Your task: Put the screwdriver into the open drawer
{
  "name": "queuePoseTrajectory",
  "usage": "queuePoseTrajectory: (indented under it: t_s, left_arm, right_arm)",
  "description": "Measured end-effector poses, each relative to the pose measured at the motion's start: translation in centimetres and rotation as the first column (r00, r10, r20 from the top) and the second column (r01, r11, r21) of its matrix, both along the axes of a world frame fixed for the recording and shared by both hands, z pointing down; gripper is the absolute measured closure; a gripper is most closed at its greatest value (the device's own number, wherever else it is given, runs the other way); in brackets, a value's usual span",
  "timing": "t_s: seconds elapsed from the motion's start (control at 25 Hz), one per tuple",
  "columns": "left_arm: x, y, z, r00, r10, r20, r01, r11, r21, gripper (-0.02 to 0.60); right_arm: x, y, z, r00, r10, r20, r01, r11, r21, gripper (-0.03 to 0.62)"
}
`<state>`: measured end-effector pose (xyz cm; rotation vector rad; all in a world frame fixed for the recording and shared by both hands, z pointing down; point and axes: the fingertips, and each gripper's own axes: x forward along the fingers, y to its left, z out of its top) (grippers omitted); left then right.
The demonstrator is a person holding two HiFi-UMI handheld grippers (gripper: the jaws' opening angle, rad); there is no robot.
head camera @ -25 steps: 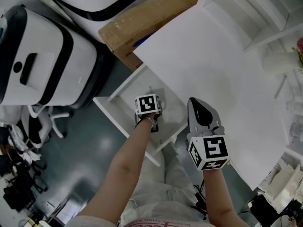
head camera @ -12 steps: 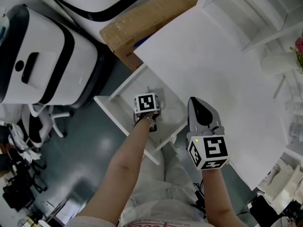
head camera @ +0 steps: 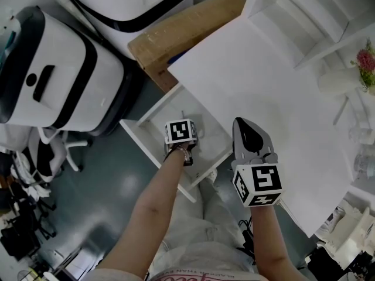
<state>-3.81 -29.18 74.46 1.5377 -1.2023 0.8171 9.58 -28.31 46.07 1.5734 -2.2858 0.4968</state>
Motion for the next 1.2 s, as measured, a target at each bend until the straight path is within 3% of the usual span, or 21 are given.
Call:
queuePoseTrajectory:
  t_s: [0.44, 0.6, 0.76, 1.2]
  left_arm:
    - [-1.0, 0.0, -3.9, 1.000, 0.001, 0.012, -0.001, 0.998, 0.059, 0.364]
    - [-0.2, -0.1, -6.0, 0.999, 0.015, -0.036, -0.011, 0.996, 0.090, 0.365]
    - [-1.2, -0.3, -7.8, 1.000, 0.031, 0.003, -0.031, 0.990, 0.136, 0.368]
    - [-1.3, -0.8, -12.9, 0.998, 0.064, -0.020, -0.058, 0.970, 0.235, 0.374]
  right_arm:
    - [-0.6, 0.2, -3.0, 0.998, -0.058, -0.023, 0.059, 0.997, 0.046, 0.592]
    - [-0.6, 0.5, -4.2, 0.997, -0.065, -0.030, 0.067, 0.996, 0.065, 0.592]
    - [-0.5, 0.7, -5.4, 0.998, -0.057, -0.032, 0.059, 0.995, 0.085, 0.592]
    - [-0.5, 1.9, -8.2, 0.997, -0.072, -0.031, 0.075, 0.989, 0.125, 0.592]
